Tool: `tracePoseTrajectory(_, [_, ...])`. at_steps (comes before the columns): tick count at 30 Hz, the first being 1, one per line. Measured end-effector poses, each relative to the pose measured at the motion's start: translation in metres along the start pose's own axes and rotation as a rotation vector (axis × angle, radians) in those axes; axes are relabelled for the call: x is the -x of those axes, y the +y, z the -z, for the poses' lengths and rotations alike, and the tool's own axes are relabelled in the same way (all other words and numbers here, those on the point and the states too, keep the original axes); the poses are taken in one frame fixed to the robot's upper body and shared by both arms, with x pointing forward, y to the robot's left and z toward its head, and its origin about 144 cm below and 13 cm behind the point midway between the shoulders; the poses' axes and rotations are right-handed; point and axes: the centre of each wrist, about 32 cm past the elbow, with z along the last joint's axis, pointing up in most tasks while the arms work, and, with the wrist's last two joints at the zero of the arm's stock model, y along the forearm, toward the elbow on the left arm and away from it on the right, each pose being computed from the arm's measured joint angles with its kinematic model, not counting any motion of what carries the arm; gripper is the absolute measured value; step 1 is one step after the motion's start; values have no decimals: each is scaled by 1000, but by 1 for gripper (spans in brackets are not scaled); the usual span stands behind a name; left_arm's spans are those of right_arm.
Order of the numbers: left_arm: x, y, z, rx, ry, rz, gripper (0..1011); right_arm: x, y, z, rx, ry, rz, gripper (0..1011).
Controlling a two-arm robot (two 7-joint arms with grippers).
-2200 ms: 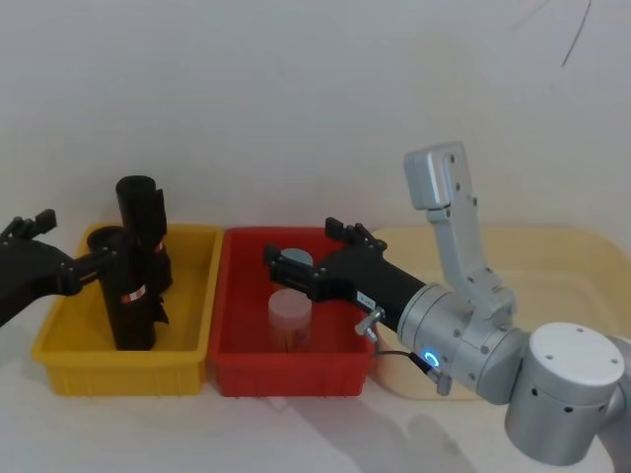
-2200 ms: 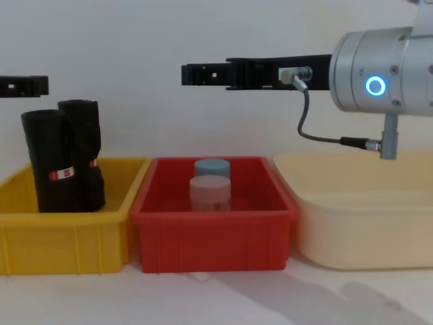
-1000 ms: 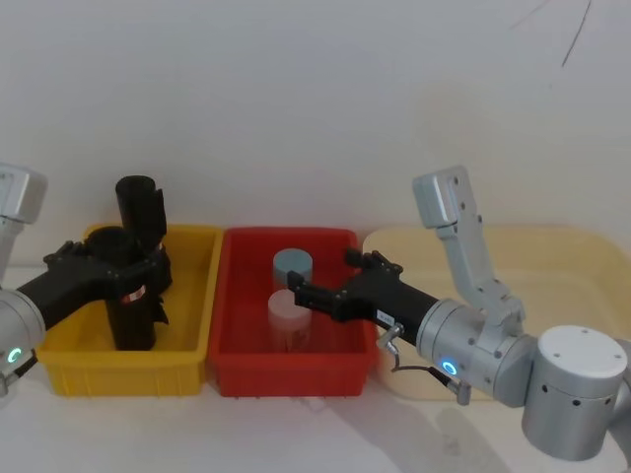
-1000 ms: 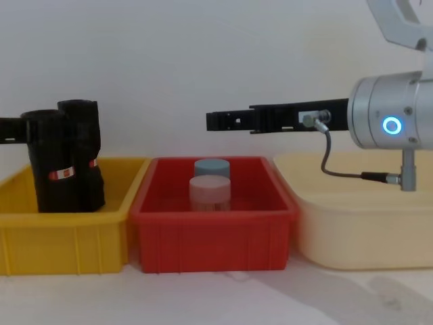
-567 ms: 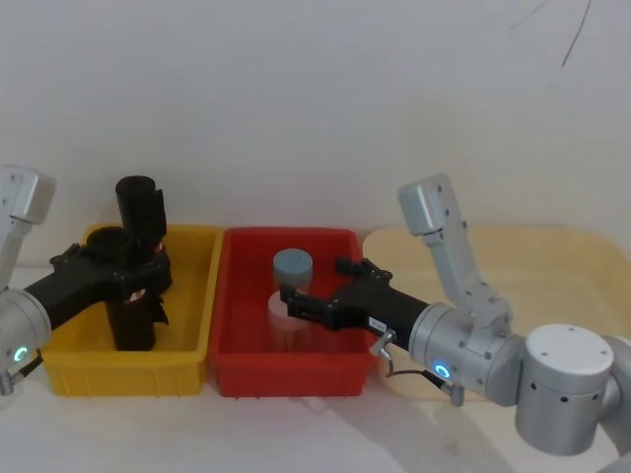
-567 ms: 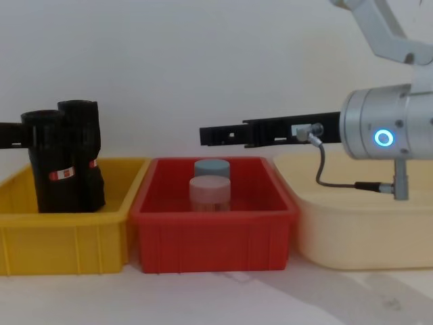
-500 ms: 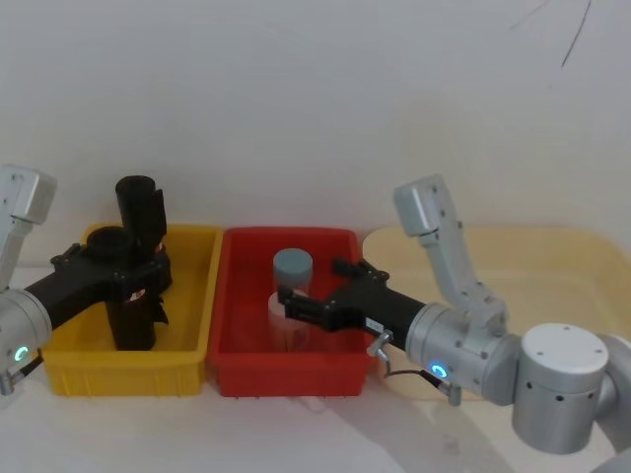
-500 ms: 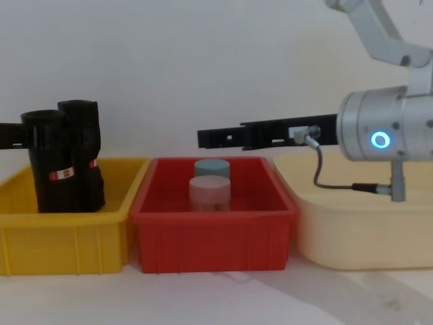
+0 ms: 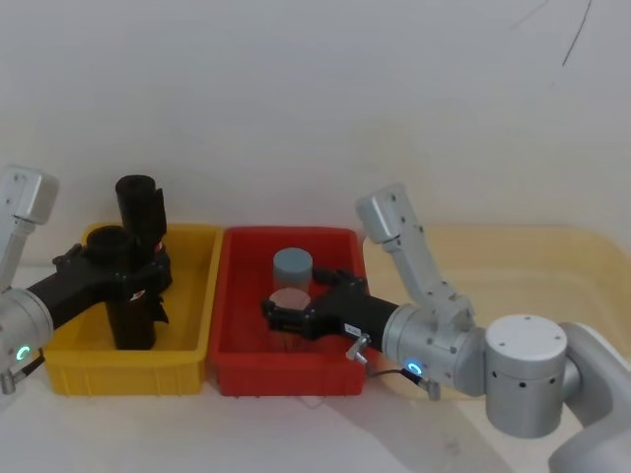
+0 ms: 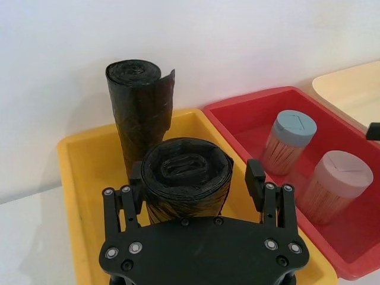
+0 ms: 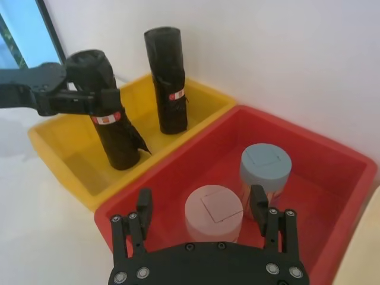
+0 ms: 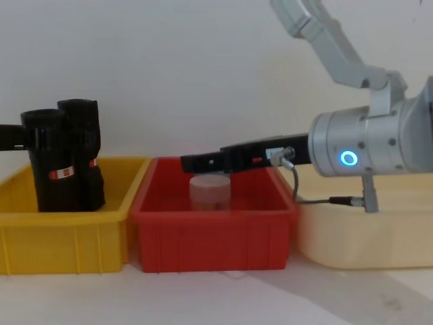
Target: Pick up the garbage bag with the one hand and transfer it to the other hand.
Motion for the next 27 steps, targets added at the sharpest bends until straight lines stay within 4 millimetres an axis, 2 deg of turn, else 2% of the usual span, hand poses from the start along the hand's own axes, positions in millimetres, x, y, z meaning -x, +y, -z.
tracePoseTrajectory(12, [0, -1, 0, -1, 0, 1, 1002, -8, 15, 2, 54, -16, -13, 1004])
tracePoseTrajectory(27, [0, -1, 0, -2, 0, 1, 1002, -17, 21, 4, 101, -22, -15, 1004])
